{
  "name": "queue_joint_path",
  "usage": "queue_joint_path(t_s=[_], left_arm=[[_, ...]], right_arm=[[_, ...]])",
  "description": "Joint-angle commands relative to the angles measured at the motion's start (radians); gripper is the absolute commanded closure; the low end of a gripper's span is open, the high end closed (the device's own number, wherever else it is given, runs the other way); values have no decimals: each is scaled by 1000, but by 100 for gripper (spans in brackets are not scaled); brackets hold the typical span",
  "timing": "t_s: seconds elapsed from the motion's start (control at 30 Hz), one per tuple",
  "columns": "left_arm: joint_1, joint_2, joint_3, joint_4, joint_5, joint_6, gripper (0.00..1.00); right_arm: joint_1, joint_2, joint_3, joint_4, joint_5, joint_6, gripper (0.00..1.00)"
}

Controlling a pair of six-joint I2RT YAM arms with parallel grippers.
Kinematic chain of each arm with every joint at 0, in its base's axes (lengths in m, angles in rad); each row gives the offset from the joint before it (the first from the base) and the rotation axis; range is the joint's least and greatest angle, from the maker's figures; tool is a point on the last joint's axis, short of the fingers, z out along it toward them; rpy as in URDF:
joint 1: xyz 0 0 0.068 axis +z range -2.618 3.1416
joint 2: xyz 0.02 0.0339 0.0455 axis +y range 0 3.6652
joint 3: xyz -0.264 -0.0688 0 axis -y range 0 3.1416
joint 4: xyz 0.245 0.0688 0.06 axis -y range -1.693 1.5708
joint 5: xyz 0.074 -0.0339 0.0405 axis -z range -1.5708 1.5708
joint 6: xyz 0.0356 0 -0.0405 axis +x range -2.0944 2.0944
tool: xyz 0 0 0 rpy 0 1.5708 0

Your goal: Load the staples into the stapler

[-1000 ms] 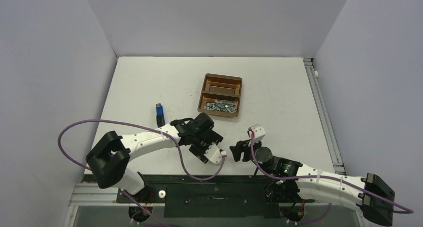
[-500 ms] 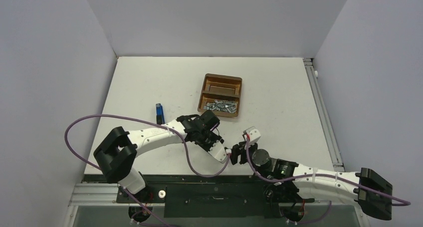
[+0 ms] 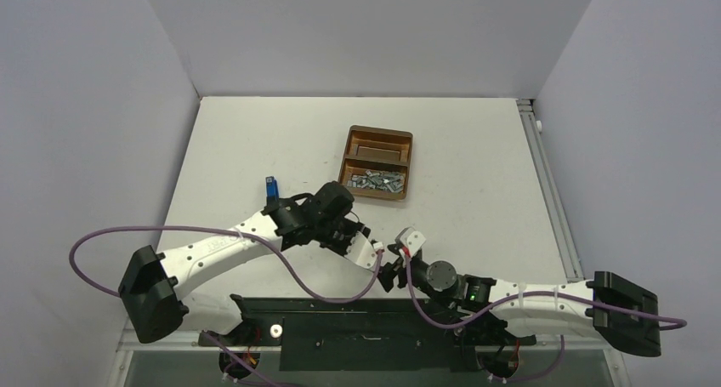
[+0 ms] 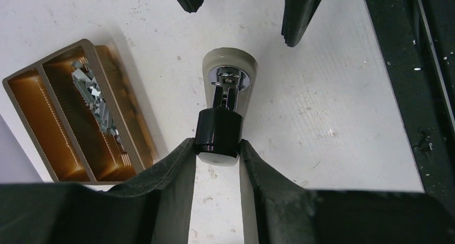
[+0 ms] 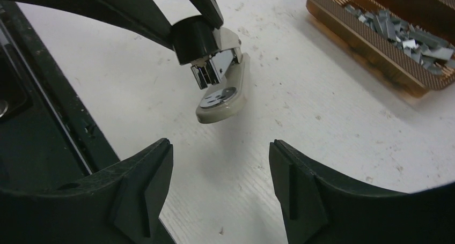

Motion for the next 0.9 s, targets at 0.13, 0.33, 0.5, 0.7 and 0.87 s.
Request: queue_joint_path(t_s=[0.13, 0.33, 0.5, 0.7, 0.87], left_arm=[[15, -150, -63, 15, 57, -4, 100], [15, -188, -78, 20, 77, -2, 100], [12, -203, -81, 15, 98, 12, 100], [8, -224, -103, 2, 111, 52, 100], [1, -221, -104, 1, 113, 61, 100]], right_arm=[[23, -39, 12, 175, -77, -107, 34], [24, 30, 61, 187, -121, -143, 34], [24, 115, 98, 234, -128, -164, 33], [24, 191, 124, 288, -134, -167, 33], [24, 246, 143, 315, -143, -170, 34]])
